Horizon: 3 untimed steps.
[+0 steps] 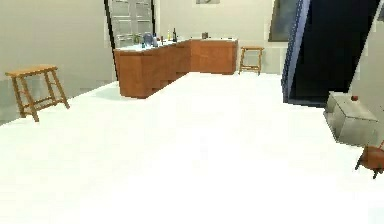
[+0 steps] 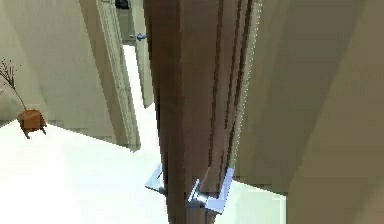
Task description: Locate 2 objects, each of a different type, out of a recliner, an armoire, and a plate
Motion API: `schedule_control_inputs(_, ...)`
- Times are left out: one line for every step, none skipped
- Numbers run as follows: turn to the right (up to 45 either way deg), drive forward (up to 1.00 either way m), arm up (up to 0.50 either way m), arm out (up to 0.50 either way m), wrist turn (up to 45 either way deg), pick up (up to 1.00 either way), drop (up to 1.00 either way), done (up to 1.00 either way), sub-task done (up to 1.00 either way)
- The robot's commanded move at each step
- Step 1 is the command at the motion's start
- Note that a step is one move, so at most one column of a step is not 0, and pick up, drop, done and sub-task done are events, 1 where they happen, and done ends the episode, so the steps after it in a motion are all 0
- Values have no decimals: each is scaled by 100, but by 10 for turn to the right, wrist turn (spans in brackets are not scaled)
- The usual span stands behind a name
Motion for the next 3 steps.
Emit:
schedule_control_inputs(0,60,0,0,0,0,0,0,0)
schedule_control_inputs(-150,0,0,0,0,0,0,0,0)
schedule_control_inputs(0,15,0,0,0,0,0,0,0)
